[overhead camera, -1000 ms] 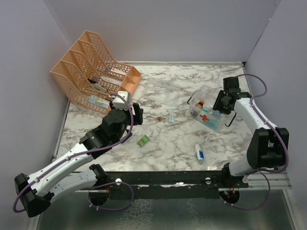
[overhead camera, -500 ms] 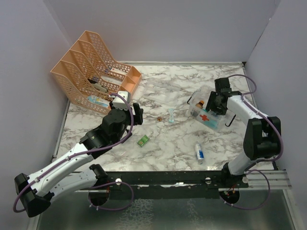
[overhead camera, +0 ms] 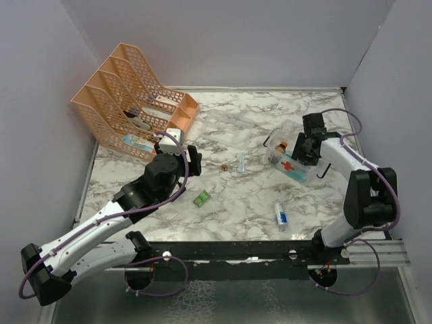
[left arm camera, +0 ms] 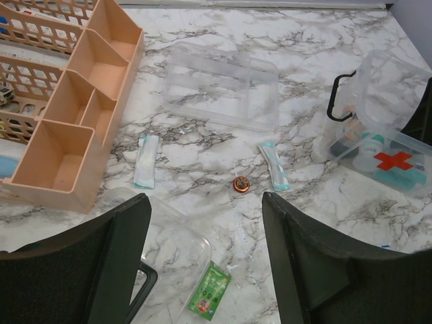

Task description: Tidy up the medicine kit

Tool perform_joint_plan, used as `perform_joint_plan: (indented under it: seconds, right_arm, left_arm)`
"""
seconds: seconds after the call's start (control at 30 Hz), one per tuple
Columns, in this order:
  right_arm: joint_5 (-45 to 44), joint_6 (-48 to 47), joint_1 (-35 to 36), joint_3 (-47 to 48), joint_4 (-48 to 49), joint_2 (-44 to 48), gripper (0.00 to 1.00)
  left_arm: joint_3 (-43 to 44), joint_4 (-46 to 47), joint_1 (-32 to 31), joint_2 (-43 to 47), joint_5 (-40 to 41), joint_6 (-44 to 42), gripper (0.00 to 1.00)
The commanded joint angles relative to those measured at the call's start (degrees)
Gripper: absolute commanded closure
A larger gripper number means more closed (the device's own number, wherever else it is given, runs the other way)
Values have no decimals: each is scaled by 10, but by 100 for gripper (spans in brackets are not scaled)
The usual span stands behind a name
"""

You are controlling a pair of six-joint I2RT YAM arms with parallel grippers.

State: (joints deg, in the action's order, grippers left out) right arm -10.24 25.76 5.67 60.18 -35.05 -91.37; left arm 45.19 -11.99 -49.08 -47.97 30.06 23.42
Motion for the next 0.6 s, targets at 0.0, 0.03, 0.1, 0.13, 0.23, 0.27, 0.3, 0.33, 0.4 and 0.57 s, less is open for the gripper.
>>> perform_joint_plan:
  seconds: [0.0, 0.03, 0.1, 0.13, 0.23, 0.27, 0.3, 0.33, 0.4, 0.57]
  right_arm:
    - [-5, 6, 2, 17, -25, 43, 50]
    - [-4, 3, 2, 21, -25, 53, 47]
    - [-8, -1, 2, 29, -29, 71, 45]
    - [-8, -4, 2, 34, -33, 78, 44]
    - [-5, -12, 5, 47, -50, 101, 43]
    - [-4, -15, 8, 50, -54, 110, 43]
    - [0, -19, 11, 52, -59, 120, 43]
    - [6, -24, 15, 54, -62, 131, 43]
    - [19, -28, 25, 55, -71, 154, 43]
    - [53, -24, 51, 34, -76, 233, 43]
  left_arm:
    - [-6, 15, 4, -2, 11, -2, 30]
    - [-4, 15, 4, -3, 8, -1, 30]
    - [-1, 15, 4, -6, -8, -4, 30]
    - [1, 15, 4, -7, -20, -7, 30]
    - [10, 8, 3, -18, -43, -10, 29]
    - [11, 6, 3, -19, -48, -10, 29]
    - [13, 5, 3, -20, -53, -10, 29]
    - [14, 5, 4, -21, -57, -10, 28]
    - [14, 4, 4, -22, -62, -10, 27]
    - [12, 7, 4, -22, -66, -8, 27]
